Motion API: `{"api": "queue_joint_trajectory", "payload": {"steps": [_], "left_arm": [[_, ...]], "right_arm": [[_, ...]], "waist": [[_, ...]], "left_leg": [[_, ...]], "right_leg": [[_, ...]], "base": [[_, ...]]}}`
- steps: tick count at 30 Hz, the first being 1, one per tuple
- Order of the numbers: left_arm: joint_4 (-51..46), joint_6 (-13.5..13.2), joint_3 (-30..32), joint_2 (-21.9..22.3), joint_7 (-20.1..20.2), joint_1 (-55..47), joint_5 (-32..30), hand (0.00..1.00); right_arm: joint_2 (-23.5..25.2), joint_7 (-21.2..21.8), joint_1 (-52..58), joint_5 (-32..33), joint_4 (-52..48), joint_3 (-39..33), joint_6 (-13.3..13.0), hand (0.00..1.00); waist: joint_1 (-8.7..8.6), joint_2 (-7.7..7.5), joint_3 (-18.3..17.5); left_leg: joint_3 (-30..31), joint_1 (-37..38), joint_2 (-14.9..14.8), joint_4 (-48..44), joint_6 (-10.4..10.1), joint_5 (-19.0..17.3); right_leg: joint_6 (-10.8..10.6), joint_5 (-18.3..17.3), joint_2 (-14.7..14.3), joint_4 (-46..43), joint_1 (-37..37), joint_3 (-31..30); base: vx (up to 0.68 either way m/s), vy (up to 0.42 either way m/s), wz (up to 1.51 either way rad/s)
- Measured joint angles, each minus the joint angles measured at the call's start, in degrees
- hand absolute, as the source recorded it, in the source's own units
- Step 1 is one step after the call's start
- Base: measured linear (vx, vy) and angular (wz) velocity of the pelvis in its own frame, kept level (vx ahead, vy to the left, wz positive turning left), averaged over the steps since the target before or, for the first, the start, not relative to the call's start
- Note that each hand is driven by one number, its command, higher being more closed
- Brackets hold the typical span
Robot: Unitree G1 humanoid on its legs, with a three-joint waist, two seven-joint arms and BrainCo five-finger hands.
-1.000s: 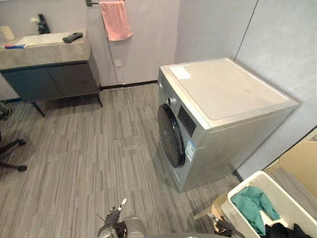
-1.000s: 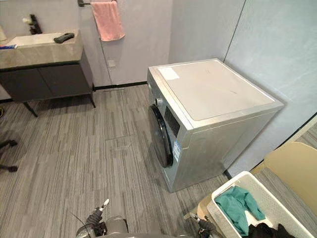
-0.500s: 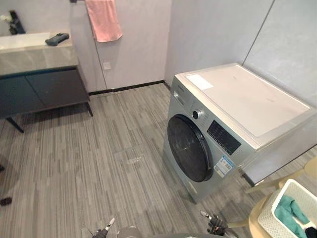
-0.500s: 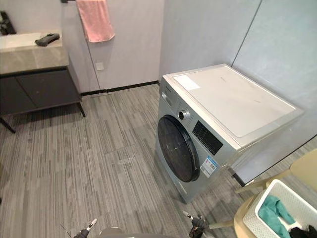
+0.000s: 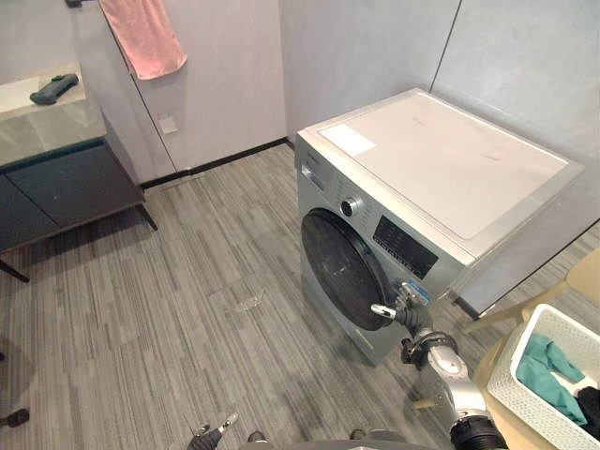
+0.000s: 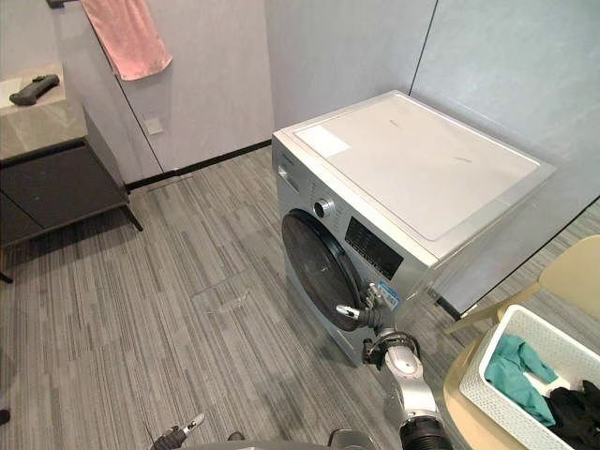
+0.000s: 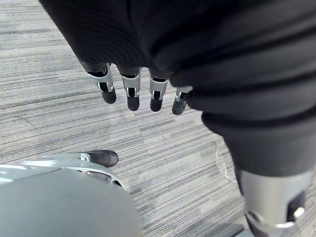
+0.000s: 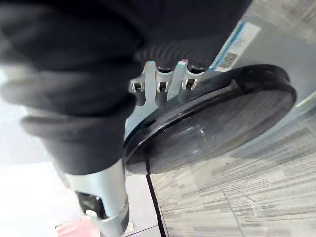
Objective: Pick up the laundry basket with both hands and put the clothes into the washing machine.
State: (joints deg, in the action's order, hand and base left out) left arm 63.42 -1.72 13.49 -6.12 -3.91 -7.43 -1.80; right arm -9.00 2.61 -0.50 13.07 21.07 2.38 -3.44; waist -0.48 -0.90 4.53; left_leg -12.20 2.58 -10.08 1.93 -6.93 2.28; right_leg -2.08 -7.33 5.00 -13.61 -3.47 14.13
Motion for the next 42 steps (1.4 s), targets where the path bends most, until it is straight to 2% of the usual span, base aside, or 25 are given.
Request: {"api": "queue_joint_trajectory", "payload": {"steps": [2,4,8,11,16,23,25,33,35,37,40,42], "left_arm": [[-0.8,-0.1,-0.1,-0.3,0.0,-0.1,0.0,0.0],[-1.1,-0.2,-0.1,-0.4,0.0,0.3,0.0,0.0],[-1.1,-0.2,-0.3,0.1,0.0,0.2,-0.1,0.0],[-1.3,-0.2,-0.3,0.1,-0.3,1.0,0.0,0.0],[-3.5,-0.7,-0.6,0.3,-1.6,2.0,1.0,0.0],[-6.9,-2.1,-2.3,1.0,-3.0,3.6,4.3,0.0],[-8.4,-2.6,-3.4,1.4,-3.8,4.1,5.5,0.0],[-11.3,-3.5,-6.8,1.5,-4.1,4.2,8.0,0.0],[-11.8,-3.6,-7.3,1.5,-4.7,5.0,8.4,0.0],[-11.7,-3.6,-8.1,1.5,-5.1,5.7,8.5,0.0],[-11.7,-3.7,-8.4,1.5,-5.6,7.1,8.9,0.0],[-11.6,-3.5,-8.4,1.8,-6.3,8.1,8.8,0.0]], "right_arm": [[-0.1,0.0,0.0,-0.2,-0.4,-0.1,-0.2,0.0],[-0.3,-0.1,-0.1,-0.2,-0.4,-0.2,-0.2,0.0],[-3.1,-0.4,-6.9,-0.4,2.3,-0.3,-0.1,0.0],[-5.8,-2.0,-14.6,-0.4,6.1,-3.4,-0.1,0.0],[-9.1,-6.4,-19.7,-0.2,8.0,-7.3,-0.1,0.0],[-10.8,-8.8,-24.8,-0.3,10.8,-9.4,-0.8,0.0],[-12.2,-9.3,-26.7,-0.7,12.5,-9.6,-0.4,0.0],[-12.8,-12.0,-32.0,-2.4,18.3,-11.4,-0.2,0.0],[-12.2,-12.5,-33.8,-2.5,20.6,-8.9,0.2,0.0],[-10.5,-13.3,-33.4,-3.4,18.4,-4.8,1.2,0.0],[-9.3,-13.8,-28.7,-4.8,6.4,5.2,1.9,0.0],[-7.3,-12.5,-26.1,-4.7,0.3,12.9,1.8,0.0]], "waist": [[0.14,-0.35,0.2],[1.28,-0.56,0.4],[1.37,0.84,3.7],[1.68,1.96,6.8],[2.54,2.28,10.1],[2.58,3.17,13.9],[2.67,3.65,15.2],[2.96,4.93,18.6],[3.02,5.31,20.3],[3.01,5.24,20.5],[2.91,5.23,20.5],[2.9,5.2,20.5]], "left_leg": [[1.6,-1.2,0.3,0.3,0.4,0.5],[3.0,-3.0,0.9,0.6,0.7,1.2],[4.0,-5.0,2.8,1.5,1.9,2.6],[4.3,-8.0,3.7,1.3,2.6,3.4],[4.1,-10.1,4.3,1.2,2.9,3.8],[4.3,-13.3,5.0,1.3,3.2,5.0],[4.4,-13.9,5.3,1.4,3.4,5.5],[4.6,-16.6,6.0,3.3,4.0,7.3],[4.9,-16.8,6.1,3.3,3.9,7.4],[5.0,-16.8,5.9,3.3,4.2,7.6],[5.0,-16.8,5.2,3.3,4.1,7.6],[5.0,-16.7,4.9,3.3,4.1,7.6]], "right_leg": [[-0.2,0.8,0.1,1.9,0.5,1.6],[-0.7,1.9,0.1,3.8,0.3,2.9],[-1.5,3.3,1.7,5.1,-0.9,3.7],[-1.9,4.9,2.3,6.2,-3.0,3.8],[-2.0,5.9,2.8,6.8,-5.1,3.3],[-2.2,7.2,3.4,6.8,-8.6,2.9],[-2.4,7.6,3.7,6.8,-9.0,3.1],[-2.5,9.3,4.3,6.8,-12.8,2.5],[-2.5,9.6,4.4,6.8,-12.9,2.6],[-2.4,9.7,4.3,6.8,-12.9,2.6],[-2.4,9.7,3.9,6.8,-12.9,2.7],[-2.2,9.5,3.5,6.8,-12.8,2.8]], "base": [[0.04,0.013,0.42],[0.06,0.024,0.36],[0.01,0.069,0.16],[-0.04,0.072,0.03],[-0.02,0.042,-0.03],[-0.03,0.028,-0.02],[-0.06,0.046,0.07],[-0.06,0.041,-0.02],[0.0,0.0,0.0],[0.0,0.0,0.0],[0.03,-0.023,-0.02],[0.06,-0.043,-0.03]]}}
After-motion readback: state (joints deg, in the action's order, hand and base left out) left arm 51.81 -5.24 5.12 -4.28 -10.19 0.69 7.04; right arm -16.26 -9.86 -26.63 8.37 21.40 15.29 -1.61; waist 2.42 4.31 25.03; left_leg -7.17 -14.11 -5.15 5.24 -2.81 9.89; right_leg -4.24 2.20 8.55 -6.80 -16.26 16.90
